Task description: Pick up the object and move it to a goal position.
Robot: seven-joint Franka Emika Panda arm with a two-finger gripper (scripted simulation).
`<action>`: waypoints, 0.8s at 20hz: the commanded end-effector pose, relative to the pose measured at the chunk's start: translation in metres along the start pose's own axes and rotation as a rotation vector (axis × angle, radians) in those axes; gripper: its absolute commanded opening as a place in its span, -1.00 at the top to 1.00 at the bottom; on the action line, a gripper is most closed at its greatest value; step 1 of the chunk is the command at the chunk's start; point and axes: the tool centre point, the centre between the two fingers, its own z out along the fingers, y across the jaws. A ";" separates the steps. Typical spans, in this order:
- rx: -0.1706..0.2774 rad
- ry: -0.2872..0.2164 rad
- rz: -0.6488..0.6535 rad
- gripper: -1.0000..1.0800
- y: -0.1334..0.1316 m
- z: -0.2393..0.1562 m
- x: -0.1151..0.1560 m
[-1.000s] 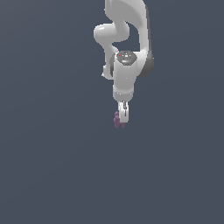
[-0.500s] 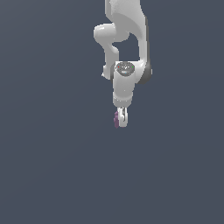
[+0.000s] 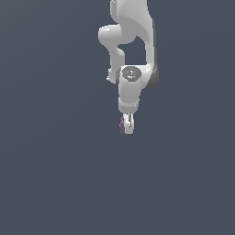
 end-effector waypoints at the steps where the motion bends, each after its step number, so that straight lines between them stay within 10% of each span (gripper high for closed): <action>1: -0.002 0.000 0.000 1.00 0.001 0.001 0.000; 16: 0.000 0.001 0.001 1.00 -0.007 -0.041 -0.011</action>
